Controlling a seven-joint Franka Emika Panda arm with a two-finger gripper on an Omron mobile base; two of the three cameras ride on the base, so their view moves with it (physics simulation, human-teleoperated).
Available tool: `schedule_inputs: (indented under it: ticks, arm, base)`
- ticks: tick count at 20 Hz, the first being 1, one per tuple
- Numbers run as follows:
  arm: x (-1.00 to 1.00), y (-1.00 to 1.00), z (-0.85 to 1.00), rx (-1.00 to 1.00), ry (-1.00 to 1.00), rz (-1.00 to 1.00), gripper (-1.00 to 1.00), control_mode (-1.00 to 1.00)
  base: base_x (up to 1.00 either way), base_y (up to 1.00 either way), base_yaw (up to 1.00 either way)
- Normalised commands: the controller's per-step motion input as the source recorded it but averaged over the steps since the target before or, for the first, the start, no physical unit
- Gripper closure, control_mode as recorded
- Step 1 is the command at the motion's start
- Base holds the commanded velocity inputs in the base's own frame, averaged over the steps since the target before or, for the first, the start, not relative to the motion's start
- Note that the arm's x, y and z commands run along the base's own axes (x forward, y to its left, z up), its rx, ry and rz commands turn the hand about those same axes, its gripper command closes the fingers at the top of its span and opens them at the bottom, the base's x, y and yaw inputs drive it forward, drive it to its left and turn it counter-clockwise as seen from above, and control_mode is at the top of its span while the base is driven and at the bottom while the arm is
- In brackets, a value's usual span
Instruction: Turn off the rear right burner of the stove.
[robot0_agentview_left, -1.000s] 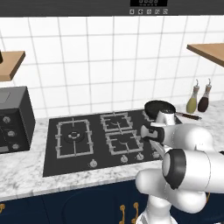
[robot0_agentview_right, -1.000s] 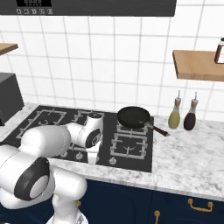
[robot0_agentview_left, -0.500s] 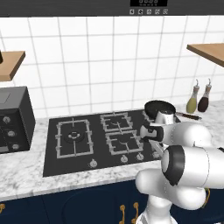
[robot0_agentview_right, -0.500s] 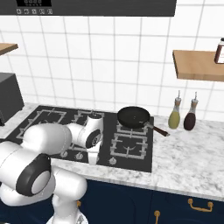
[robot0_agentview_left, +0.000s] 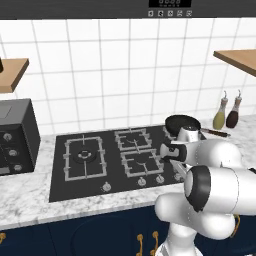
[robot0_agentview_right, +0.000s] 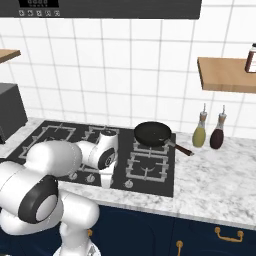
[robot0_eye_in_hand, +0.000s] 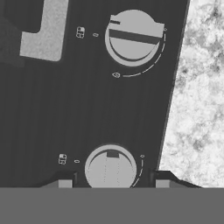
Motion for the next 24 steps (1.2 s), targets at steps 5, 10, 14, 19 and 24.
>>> schedule_inputs:
  ticks: [5,10,14,19,24]
  arm:
    - [0.00,0.00,-0.01,0.01,0.05,0.00,1.00,-1.00]
    - [-0.03,0.00,0.00,0.07,0.11,-0.10,1.00,-1.00]
    - [-0.10,0.00,-0.14,0.06,0.14,-0.26,1.00,-1.00]
    - [-0.02,0.00,-0.26,0.00,0.12,-0.44,1.00,-1.00]
    - [-0.01,0.00,-0.30,0.00,0.05,-0.62,1.00,-1.00]
  base:
    - [0.00,0.00,0.00]
    - [0.00,0.00,0.00]
    - [0.00,0.00,0.00]
    - [0.00,0.00,0.00]
    - [0.00,0.00,0.00]
